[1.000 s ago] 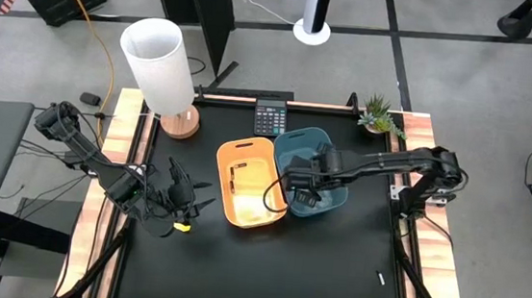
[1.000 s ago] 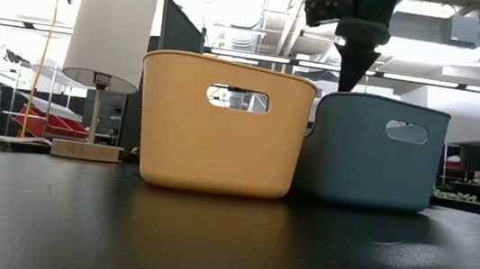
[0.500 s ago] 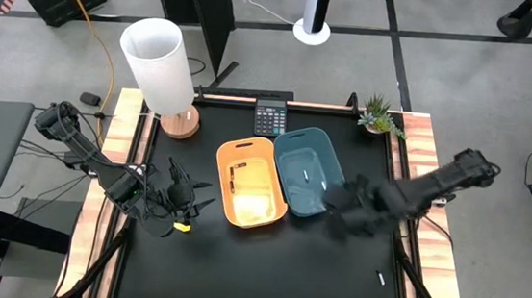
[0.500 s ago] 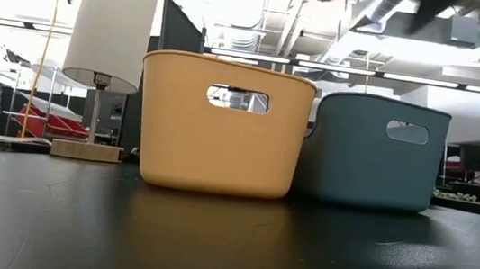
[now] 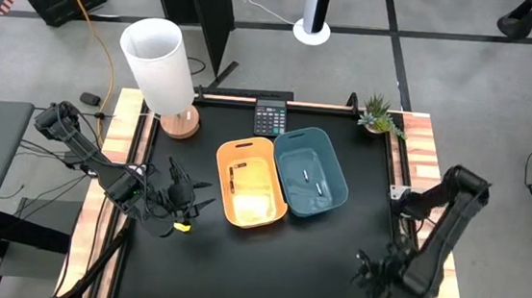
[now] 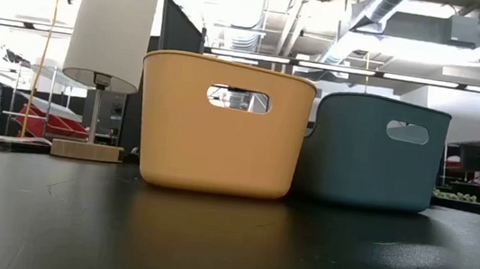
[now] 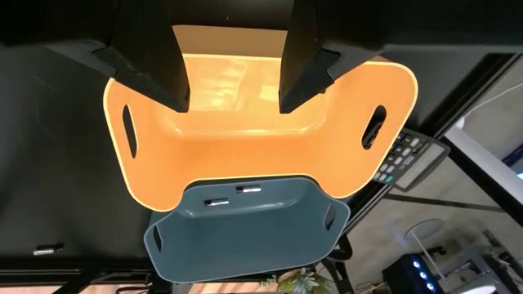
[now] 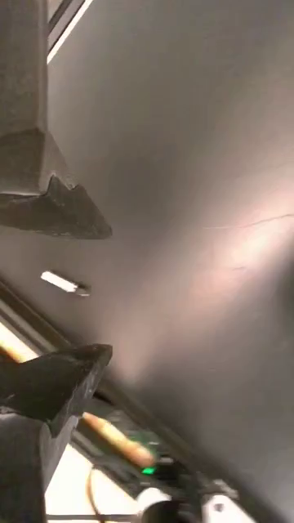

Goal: Sort batteries
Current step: Put the silver battery into the blue bin

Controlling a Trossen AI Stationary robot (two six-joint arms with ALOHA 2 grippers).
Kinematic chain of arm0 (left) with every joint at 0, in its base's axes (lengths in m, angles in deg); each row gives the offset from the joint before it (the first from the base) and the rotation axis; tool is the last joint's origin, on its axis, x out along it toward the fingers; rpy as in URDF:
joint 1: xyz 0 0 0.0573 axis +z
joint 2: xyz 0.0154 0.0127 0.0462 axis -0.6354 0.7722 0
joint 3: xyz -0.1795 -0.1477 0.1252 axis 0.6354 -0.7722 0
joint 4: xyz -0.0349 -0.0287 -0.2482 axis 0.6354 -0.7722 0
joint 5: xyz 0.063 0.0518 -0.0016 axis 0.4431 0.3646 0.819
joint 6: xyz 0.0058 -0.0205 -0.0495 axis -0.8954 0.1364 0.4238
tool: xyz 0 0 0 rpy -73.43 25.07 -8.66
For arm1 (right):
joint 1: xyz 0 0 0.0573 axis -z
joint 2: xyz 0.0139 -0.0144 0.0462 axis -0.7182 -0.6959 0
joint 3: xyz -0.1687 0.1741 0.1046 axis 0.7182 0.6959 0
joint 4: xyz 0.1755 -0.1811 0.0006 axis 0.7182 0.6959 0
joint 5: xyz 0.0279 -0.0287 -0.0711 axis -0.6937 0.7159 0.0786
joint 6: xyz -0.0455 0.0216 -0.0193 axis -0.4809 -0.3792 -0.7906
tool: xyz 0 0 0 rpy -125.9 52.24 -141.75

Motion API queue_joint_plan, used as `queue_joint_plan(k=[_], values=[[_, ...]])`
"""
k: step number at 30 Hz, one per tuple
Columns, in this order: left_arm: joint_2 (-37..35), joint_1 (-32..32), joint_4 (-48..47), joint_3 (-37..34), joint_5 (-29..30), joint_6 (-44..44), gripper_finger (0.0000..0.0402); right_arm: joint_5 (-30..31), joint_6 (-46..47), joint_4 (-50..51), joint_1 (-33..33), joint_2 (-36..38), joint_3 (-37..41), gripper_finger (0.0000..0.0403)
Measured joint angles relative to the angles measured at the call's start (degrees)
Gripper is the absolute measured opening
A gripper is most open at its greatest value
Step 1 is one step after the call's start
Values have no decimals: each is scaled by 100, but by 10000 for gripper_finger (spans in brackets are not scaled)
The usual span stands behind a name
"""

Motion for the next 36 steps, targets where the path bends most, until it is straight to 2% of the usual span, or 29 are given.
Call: queue_joint_plan(k=[7, 10, 19, 21, 24, 36], values=[[0, 0, 4, 0, 0, 0, 185, -415, 944, -225, -632, -713, 8, 233], [0, 0, 4, 0, 0, 0, 185, -427, 1317, -789, -863, -804, 375, 233], [0, 7, 250, 0, 2, -195, 185, -558, 1716, -2085, -1043, 155, 1900, 233], [1, 7, 269, 0, -2, -179, 185, -770, 1686, -2479, -1042, 330, 2169, 233], [1, 7, 269, 0, -10, -172, 185, -1286, 1762, -2725, -1040, 347, 2543, 233], [-1, 7, 278, 0, -22, -172, 185, -1528, 1808, -3732, -850, 283, 3136, 233]])
